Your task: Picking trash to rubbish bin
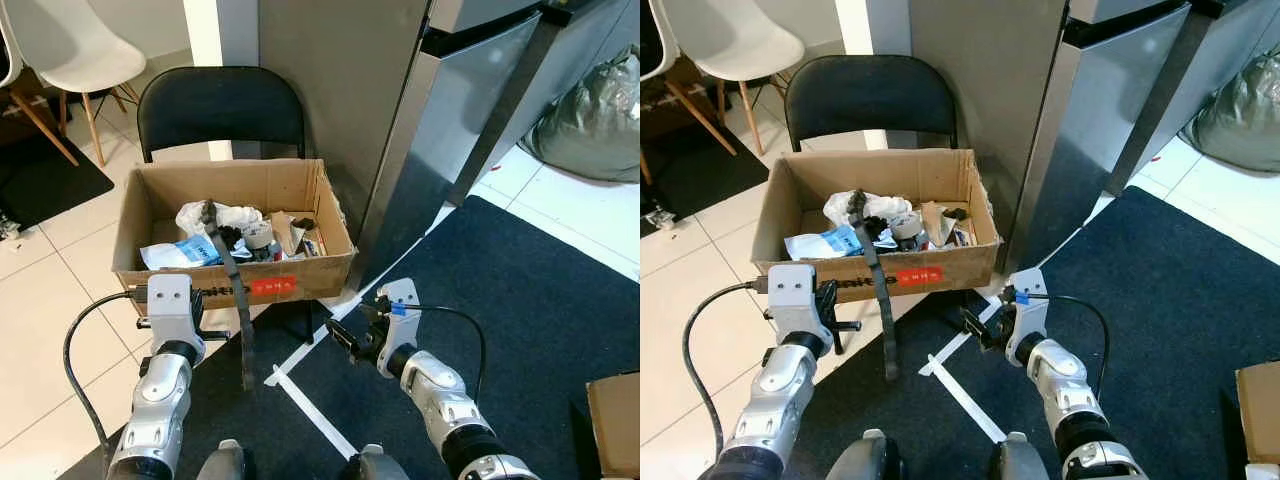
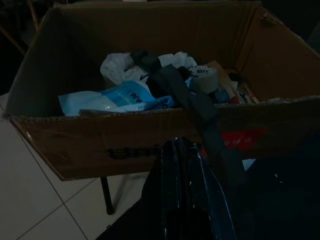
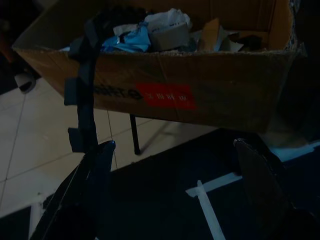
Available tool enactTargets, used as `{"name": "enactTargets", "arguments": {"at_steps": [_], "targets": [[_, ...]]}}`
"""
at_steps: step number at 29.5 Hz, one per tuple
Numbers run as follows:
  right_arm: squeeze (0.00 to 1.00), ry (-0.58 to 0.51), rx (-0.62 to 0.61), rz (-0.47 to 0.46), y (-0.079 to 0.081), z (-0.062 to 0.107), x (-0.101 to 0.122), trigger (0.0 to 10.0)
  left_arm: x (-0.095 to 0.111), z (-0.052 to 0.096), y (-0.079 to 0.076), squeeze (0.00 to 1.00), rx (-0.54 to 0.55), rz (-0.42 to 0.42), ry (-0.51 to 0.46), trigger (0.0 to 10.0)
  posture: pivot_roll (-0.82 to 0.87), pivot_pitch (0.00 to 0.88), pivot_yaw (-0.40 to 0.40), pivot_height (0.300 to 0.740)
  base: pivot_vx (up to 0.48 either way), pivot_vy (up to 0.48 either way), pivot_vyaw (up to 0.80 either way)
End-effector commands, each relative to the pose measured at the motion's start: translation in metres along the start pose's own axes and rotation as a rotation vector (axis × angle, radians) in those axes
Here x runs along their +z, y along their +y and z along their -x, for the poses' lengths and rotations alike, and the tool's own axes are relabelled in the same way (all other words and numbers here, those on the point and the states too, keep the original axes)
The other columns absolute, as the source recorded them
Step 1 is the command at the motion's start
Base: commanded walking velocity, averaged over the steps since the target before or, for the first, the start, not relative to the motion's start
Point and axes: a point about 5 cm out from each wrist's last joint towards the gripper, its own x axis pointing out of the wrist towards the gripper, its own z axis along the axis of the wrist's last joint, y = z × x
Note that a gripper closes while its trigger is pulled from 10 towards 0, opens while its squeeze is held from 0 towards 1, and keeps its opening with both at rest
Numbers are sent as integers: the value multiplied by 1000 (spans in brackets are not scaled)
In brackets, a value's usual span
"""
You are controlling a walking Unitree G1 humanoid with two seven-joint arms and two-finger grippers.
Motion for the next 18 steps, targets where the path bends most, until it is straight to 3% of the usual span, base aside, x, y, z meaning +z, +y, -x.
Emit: {"name": "enactTargets", "arguments": {"at_steps": [1, 18], "targets": [[0, -7, -2, -13, 0, 4, -3, 10000, -7, 1, 6, 0, 5, -14, 40, 10000, 69, 146, 30, 645, 0, 0, 0], [0, 0, 18, -22, 1, 5, -4, 10000, -9, 2, 8, 0, 29, 13, 49, 10000, 67, 158, 22, 630, 0, 0, 0]]}}
